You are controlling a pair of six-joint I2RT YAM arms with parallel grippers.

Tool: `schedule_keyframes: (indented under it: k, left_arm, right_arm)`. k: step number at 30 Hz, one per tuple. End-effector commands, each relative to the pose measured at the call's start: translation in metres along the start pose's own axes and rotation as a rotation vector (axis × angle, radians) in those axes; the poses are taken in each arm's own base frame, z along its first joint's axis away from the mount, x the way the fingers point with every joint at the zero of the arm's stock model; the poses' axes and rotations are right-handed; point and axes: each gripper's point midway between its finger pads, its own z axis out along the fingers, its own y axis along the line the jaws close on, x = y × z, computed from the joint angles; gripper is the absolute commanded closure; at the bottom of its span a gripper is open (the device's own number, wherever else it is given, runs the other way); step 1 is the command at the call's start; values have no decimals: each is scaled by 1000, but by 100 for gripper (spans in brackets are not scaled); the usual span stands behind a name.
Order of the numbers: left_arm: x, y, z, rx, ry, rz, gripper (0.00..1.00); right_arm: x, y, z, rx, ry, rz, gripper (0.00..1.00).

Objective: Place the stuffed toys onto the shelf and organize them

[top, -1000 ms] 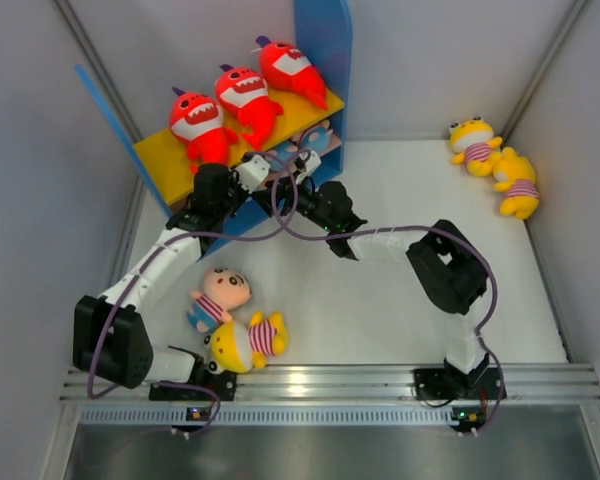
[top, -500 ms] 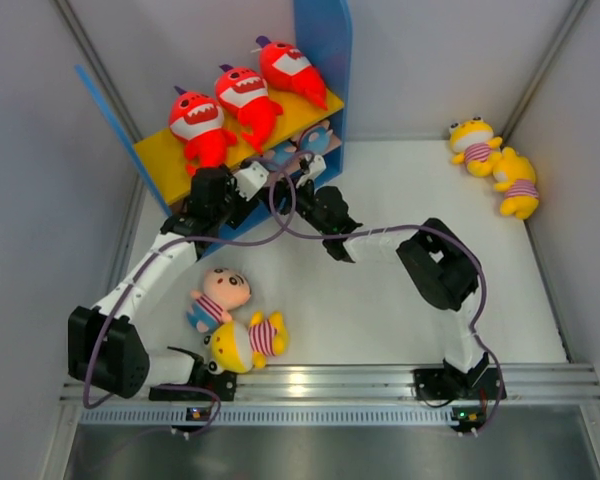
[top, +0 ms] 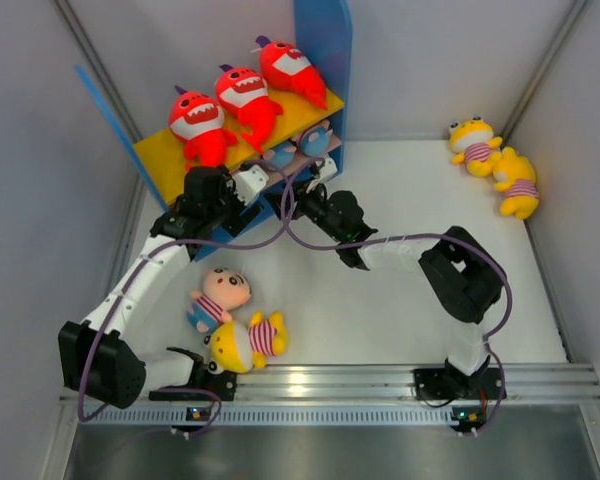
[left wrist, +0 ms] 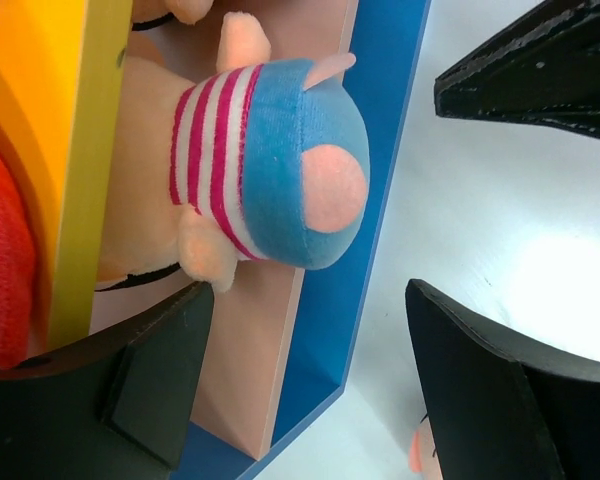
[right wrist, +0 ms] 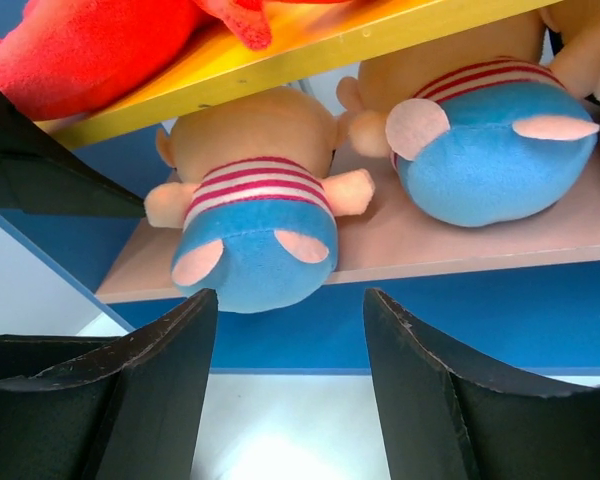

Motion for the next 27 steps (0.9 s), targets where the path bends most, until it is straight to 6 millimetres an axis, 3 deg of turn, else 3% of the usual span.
schedule_keyframes:
  k: [1, 14, 27]
  left_arm:
    - [-24, 12, -19, -21, -70, -7, 16]
    - [-13, 9, -29, -22, -39, 11, 14]
    - [-19, 9, -38, -5, -43, -1, 14]
  right_arm:
    - [-25, 26, 10, -79, -72, 32, 40]
    - [-5, 37, 54, -140, -55, 202, 35]
    - [27, 26, 73, -54, 14, 250, 37]
